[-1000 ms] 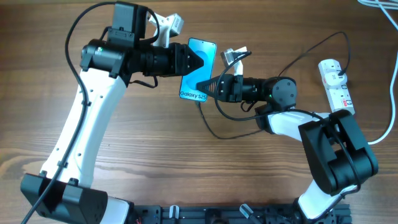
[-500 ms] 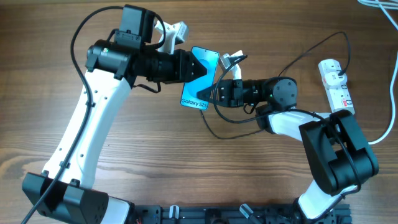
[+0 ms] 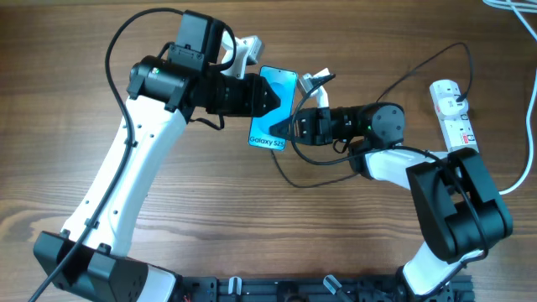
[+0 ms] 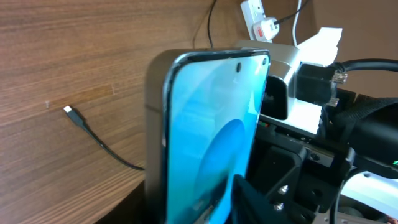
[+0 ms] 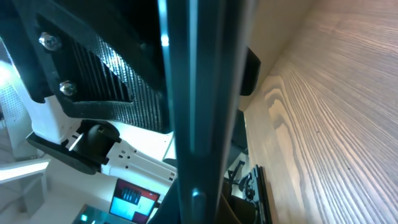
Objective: Plug charger to phone and switch on socket
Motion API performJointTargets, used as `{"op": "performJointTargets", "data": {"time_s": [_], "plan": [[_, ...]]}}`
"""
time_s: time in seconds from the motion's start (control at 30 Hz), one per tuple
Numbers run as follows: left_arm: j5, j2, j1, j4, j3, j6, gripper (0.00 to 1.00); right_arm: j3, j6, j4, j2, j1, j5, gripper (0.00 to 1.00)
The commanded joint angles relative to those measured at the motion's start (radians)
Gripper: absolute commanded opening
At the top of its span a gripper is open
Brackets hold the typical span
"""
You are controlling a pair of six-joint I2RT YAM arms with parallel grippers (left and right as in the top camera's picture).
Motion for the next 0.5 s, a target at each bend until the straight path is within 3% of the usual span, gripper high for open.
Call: {"op": "performJointTargets", "data": {"time_s": [0.0,0.23,0.47], "plan": [[0.448,-0.016,-0.147,0.030,0.011,-0.024,0.35,0.021,0.057,0.073,0.025,0.048,0.099,0.04],[0.632,-0.016,-0.147,0.095,0.011,-0.024,0.34,0.021,0.057,0.073,0.025,0.048,0.068,0.04],[0.697,-0.016,-0.147,0.100,0.011,-0.024,0.48,0.045,0.061,0.073,0.025,0.046,0.011,0.04]]}}
